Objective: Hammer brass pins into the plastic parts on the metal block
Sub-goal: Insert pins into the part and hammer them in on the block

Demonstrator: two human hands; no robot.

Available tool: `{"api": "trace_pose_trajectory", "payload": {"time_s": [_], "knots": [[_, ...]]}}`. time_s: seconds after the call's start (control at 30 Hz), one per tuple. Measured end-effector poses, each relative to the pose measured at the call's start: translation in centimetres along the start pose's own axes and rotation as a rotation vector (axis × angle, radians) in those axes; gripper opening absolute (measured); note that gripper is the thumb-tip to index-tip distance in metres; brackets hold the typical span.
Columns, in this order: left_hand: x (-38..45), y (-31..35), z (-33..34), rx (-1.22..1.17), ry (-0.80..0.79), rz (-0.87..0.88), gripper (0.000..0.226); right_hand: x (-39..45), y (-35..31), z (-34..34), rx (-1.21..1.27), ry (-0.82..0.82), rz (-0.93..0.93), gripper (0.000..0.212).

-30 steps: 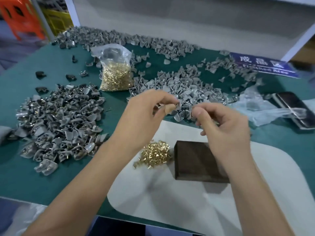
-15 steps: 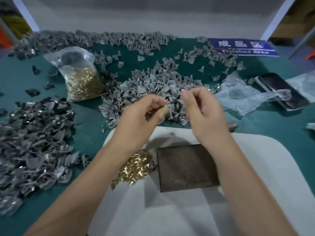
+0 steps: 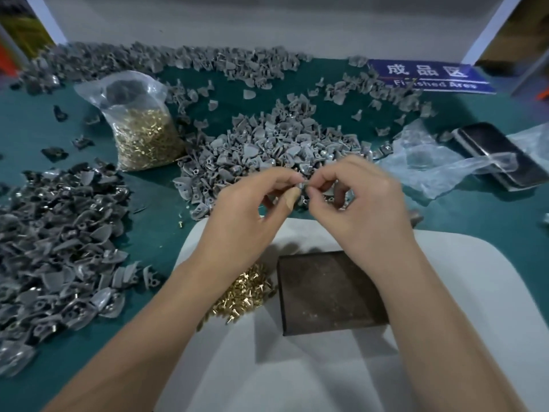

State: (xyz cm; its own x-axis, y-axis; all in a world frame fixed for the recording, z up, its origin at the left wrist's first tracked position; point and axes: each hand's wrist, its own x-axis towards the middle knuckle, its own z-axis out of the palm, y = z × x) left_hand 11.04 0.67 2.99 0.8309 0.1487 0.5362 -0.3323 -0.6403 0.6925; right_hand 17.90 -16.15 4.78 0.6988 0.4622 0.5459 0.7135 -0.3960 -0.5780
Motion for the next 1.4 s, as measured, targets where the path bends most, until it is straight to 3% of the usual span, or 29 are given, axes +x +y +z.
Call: {"api": "trace_pose_trajectory", "payload": {"time_s": [0.13, 0.3, 0.63, 0.8, 1.0, 1.4], "knots": [[0.0, 0.0, 0.0, 0.063, 0.0, 0.021, 0.018, -0.2, 0.2, 0.0, -0.009, -0.051, 0.03, 0.007], [-0.4, 0.0, 0.1, -0.045, 0.031, -0.066, 0.019, -0.3, 0.1, 0.0, 0.145, -0.066, 0.079, 0.009], [-0.4, 0.1, 0.4, -0.112, 0.075, -0.053, 0.016, -0.1, 0.3, -0.2, 0.173, -0.088, 0.049, 0.011], [-0.6, 0.2, 0.4, -0.337, 0.051, -0.176, 0.013, 0.0, -0.1, -0.4, 0.327, -0.077, 0.102, 0.011], [-0.6, 0.8, 0.9, -0.532, 0.129, -0.257, 0.01, 0.1, -1.2, -0.6, 0.434, -0.052, 0.178, 0.01], [-1.2, 1.0, 1.2, -0.35, 0.148, -0.195, 0.017, -0.2, -0.6, -0.5, 0.272, -0.074, 0.172, 0.009]]}}
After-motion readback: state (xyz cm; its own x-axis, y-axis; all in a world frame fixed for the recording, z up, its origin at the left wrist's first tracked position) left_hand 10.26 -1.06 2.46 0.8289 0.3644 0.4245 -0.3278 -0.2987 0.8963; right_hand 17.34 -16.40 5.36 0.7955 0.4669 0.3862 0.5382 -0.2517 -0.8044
